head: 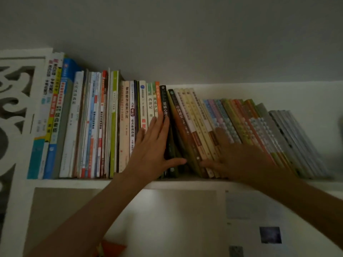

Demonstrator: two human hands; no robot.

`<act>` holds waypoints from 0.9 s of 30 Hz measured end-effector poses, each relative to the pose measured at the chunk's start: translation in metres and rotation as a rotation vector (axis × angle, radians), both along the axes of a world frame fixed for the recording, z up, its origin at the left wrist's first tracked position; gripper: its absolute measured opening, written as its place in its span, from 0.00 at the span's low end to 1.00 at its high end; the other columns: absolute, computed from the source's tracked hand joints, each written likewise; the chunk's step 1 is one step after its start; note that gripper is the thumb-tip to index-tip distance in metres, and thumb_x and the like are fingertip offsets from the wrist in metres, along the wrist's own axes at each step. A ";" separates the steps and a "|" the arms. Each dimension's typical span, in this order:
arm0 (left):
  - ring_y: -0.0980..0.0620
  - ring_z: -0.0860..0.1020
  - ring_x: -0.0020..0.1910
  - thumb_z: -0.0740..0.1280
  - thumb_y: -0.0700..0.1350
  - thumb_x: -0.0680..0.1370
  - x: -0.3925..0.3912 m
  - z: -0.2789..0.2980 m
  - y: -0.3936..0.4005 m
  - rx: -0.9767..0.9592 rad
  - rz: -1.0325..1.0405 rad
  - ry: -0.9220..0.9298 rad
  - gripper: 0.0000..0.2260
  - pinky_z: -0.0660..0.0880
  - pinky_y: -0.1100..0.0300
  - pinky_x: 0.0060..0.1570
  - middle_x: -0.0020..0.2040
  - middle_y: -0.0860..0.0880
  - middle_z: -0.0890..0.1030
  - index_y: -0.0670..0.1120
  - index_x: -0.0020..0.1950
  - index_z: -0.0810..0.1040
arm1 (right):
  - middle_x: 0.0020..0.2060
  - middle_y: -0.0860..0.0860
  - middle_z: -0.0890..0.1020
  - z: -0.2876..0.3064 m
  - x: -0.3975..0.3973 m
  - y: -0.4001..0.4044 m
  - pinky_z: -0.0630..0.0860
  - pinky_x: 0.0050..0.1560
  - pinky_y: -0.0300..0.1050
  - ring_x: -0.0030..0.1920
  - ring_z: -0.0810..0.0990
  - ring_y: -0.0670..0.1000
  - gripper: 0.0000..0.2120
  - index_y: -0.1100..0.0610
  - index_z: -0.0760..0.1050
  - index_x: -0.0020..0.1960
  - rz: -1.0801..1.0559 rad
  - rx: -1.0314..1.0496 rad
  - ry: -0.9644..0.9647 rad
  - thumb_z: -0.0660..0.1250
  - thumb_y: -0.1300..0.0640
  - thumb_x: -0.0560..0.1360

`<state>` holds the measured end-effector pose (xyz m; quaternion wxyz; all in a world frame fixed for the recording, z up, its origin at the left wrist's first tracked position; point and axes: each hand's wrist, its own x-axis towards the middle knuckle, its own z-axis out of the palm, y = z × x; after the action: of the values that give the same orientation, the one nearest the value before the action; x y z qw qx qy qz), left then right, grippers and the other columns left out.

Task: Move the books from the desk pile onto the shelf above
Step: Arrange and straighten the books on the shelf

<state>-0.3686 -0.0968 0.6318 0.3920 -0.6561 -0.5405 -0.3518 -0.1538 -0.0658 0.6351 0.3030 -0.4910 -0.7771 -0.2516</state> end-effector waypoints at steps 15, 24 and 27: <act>0.57 0.32 0.72 0.44 0.83 0.54 -0.014 0.003 0.007 -0.082 -0.038 0.069 0.58 0.35 0.55 0.69 0.73 0.54 0.29 0.50 0.73 0.32 | 0.66 0.60 0.71 -0.006 -0.055 0.009 0.72 0.50 0.45 0.58 0.76 0.57 0.48 0.57 0.31 0.75 0.377 -0.154 0.222 0.64 0.41 0.75; 0.52 0.34 0.72 0.52 0.77 0.65 0.071 0.001 0.009 0.079 -0.049 0.034 0.50 0.36 0.48 0.70 0.73 0.49 0.33 0.51 0.75 0.37 | 0.68 0.63 0.65 0.010 0.117 0.009 0.67 0.63 0.59 0.65 0.68 0.64 0.45 0.57 0.57 0.73 -0.110 0.297 0.409 0.63 0.31 0.68; 0.51 0.27 0.68 0.56 0.72 0.65 0.090 0.001 0.013 0.085 0.001 -0.106 0.51 0.31 0.50 0.67 0.69 0.48 0.26 0.49 0.73 0.30 | 0.65 0.61 0.71 0.006 0.152 0.030 0.72 0.58 0.55 0.58 0.76 0.61 0.48 0.55 0.51 0.73 0.001 -0.214 0.504 0.60 0.29 0.64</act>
<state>-0.2787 -0.0833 0.6325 0.3906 -0.6190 -0.5453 -0.4086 -0.0021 -0.0358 0.6414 0.4333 -0.5670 -0.6995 -0.0376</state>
